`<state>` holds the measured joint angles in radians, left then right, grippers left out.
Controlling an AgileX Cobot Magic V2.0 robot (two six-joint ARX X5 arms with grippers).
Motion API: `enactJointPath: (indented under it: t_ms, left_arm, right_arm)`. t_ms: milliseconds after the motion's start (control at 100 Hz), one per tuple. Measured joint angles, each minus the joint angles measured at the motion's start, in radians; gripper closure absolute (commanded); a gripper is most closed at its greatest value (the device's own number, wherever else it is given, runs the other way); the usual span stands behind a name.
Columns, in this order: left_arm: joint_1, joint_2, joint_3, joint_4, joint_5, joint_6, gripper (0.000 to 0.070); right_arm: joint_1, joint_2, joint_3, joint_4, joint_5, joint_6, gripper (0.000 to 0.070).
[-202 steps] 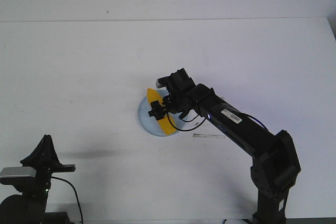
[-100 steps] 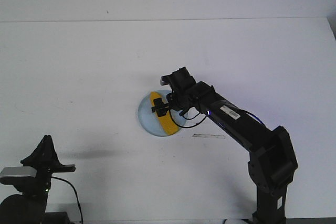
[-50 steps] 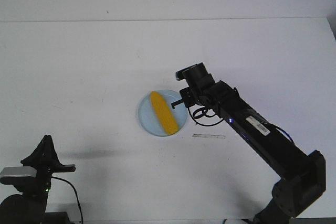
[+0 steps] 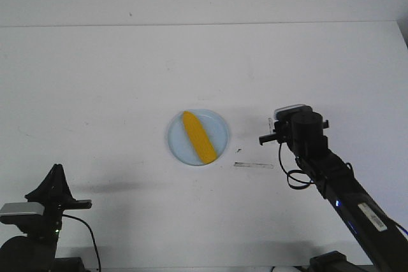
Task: Place corn on plate with both arms
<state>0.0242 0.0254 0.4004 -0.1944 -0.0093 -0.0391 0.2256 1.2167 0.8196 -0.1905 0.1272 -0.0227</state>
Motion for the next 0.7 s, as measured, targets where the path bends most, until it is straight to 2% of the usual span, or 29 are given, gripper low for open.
enactJointPath:
  t_ms: [110, 260, 310, 510, 700]
  left_arm:
    - [0.000, 0.000, 0.000, 0.000, 0.000, 0.000, 0.0699]
    - [0.000, 0.000, 0.000, 0.000, 0.000, 0.000, 0.0699]
    - [0.000, 0.000, 0.000, 0.000, 0.000, 0.000, 0.0699]
    - [0.000, 0.000, 0.000, 0.000, 0.000, 0.000, 0.0699]
    - [0.000, 0.000, 0.000, 0.000, 0.000, 0.000, 0.0699]
  right_arm:
    - [-0.086, -0.090, -0.096, 0.063, -0.025, -0.003, 0.0682]
    - [-0.171, -0.206, -0.179, 0.128, -0.177, -0.005, 0.0684]
    - [-0.193, -0.245, -0.207, 0.159, -0.203, -0.005, 0.0684]
    - [-0.225, -0.421, -0.307, 0.177, -0.204, -0.002, 0.0684]
    - [-0.220, -0.640, -0.368, 0.180, -0.205, 0.054, 0.0684]
